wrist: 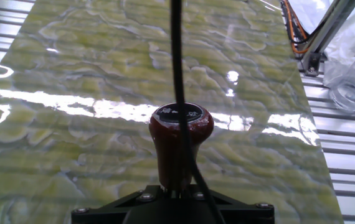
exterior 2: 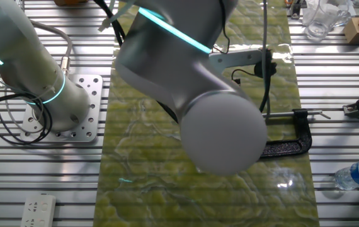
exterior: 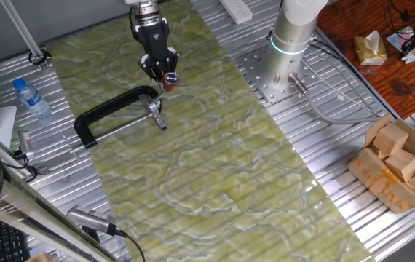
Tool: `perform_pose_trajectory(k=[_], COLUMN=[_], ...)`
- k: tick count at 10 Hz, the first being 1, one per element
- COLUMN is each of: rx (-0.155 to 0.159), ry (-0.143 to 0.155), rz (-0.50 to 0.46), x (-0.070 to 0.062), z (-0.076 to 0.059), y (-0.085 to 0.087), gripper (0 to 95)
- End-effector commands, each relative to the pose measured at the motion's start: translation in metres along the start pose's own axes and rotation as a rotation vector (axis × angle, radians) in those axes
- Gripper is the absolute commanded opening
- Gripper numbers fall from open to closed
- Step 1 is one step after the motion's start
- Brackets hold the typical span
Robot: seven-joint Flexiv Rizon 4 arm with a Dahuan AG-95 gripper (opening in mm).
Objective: Pull up the lever
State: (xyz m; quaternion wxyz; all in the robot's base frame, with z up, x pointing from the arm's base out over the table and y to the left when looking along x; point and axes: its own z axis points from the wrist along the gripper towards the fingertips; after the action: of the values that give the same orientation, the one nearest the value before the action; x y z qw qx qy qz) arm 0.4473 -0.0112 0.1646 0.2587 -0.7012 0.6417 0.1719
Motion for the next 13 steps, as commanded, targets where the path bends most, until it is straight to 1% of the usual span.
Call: perform_pose_trajectory(k=[1,5,6,7,13], rx=[0.010,0.017,0.020,0.022,0.028], ry=[0.002,0.012,0.021,0.037,0.044], rz=[0.011,0.031,0.040,0.039,0.041], x=[-0.006,-0.012,-0.017,-0.019,-0.020], z=[0.001,0.010,0.013,0.013,0.013], y=[-0.002,-0.007,-0.009,-0.010,-0.009], gripper=[0.0,0.0,0.0,0.0,0.0])
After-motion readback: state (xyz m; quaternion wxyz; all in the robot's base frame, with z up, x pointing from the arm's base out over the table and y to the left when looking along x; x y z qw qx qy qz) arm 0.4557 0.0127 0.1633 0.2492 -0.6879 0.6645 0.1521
